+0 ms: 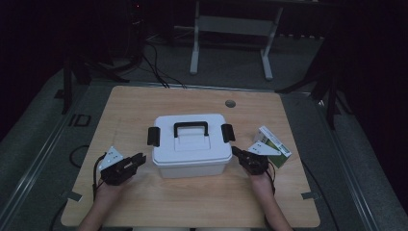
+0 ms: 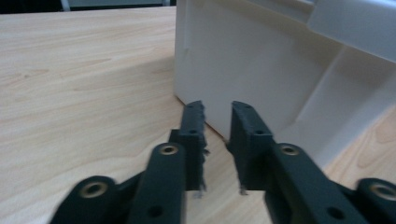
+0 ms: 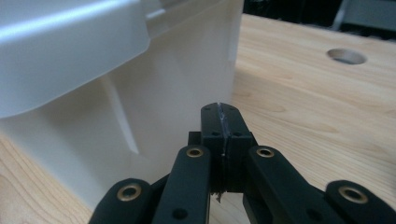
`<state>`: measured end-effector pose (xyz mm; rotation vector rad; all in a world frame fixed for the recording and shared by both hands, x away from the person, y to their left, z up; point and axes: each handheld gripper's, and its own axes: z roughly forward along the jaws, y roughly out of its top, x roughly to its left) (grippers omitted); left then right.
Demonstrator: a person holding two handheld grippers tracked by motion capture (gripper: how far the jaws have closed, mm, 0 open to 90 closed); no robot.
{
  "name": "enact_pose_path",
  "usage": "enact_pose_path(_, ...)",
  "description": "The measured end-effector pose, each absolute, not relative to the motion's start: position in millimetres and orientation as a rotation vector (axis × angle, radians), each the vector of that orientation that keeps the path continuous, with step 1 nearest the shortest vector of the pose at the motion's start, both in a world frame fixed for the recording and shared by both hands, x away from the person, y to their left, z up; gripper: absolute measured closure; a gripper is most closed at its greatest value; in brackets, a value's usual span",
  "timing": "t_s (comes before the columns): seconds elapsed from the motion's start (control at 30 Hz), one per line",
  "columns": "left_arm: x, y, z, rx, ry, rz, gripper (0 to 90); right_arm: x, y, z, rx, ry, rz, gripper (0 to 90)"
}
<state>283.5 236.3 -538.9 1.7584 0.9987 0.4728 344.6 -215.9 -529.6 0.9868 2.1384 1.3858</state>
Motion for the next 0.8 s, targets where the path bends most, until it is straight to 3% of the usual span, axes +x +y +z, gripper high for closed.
enact_pose_path(0.17, 292.1, 226.0, -540.7, 1.78, 0.974, 0.462, 89.2, 351.9, -210.5, -531.6, 0.992, 2.146, 1.4, 89.9)
enact_pose_path(0.8, 315.7, 212.7, -534.3, 1.744, 0.934, 0.446, 89.9, 363.1, -195.6, -530.5, 0.965, 2.147, 1.436, 89.8)
